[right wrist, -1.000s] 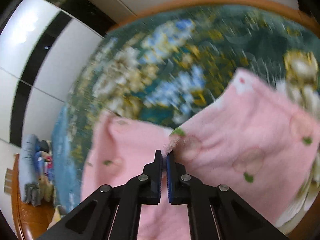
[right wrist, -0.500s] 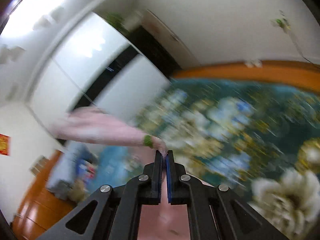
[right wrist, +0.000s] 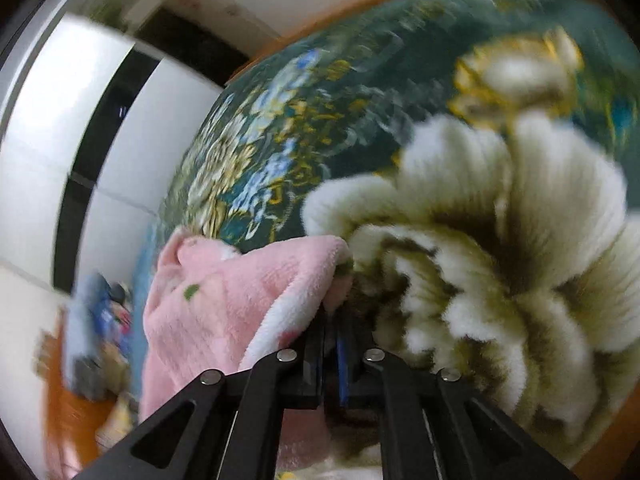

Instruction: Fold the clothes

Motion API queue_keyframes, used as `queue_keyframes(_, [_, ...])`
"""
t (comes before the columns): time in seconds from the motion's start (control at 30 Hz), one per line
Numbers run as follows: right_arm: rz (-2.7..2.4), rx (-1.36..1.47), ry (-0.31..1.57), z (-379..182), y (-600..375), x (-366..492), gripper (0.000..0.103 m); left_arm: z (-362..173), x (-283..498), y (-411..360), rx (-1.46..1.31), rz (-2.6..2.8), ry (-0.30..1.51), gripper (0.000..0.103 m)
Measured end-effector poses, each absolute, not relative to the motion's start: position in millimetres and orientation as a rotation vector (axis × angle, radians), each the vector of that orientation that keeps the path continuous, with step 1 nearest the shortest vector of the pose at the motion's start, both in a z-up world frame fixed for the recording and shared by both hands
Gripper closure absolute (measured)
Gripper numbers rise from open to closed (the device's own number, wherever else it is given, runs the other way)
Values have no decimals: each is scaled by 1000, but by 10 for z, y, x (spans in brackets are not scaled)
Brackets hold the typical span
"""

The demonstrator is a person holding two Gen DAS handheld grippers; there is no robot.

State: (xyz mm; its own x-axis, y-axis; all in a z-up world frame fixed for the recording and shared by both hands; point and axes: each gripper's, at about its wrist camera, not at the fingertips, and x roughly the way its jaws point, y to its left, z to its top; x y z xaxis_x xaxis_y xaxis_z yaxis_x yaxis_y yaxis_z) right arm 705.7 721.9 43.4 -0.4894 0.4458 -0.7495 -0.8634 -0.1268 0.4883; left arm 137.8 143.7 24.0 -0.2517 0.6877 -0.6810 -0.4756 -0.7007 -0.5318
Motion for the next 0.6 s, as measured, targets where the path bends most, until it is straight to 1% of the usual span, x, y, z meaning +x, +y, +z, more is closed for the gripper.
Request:
queue_keyframes(0.1, [1790,-584,1075,578,7179,7032,94,301,1382,1382,-1234,2031,-205,67])
queue_keyframes(0.17, [1800,-614,1004,674,7152,7015,89,358,1379,1288,-1217,2058,-173,65])
queue_keyframes(0.2, [1805,-629,969,722,7139,7006,80,399,1376,1222,-1205,2079,-164,64])
queue_keyframes(0.23, [1801,-630,921,810,7119,7011,69,441,1374,1157,-1192,2100,-155,64])
queue_keyframes(0.3, [1788,-617,821,1017,7093,6961,60,481,1307,1124,-1167,2128,-165,57])
queue_keyframes(0.37, [1776,-591,725,1244,7089,6820,58,517,1221,1113,-1145,2151,-179,55])
queue_keyframes(0.47, [1902,-616,701,1442,7080,6285,52,511,1072,1408,-1150,2118,-183,54])
queue_keyframes(0.5, [1960,-644,705,1463,7047,6073,48,500,1040,1543,-1153,2100,-177,54])
queue_keyframes(0.53, [2021,-690,716,1450,7007,5806,45,488,1008,1678,-1155,2082,-171,53])
queue_keyframes(0.6, [2118,-790,736,1382,6935,5290,43,453,957,1979,-1169,2052,-133,50])
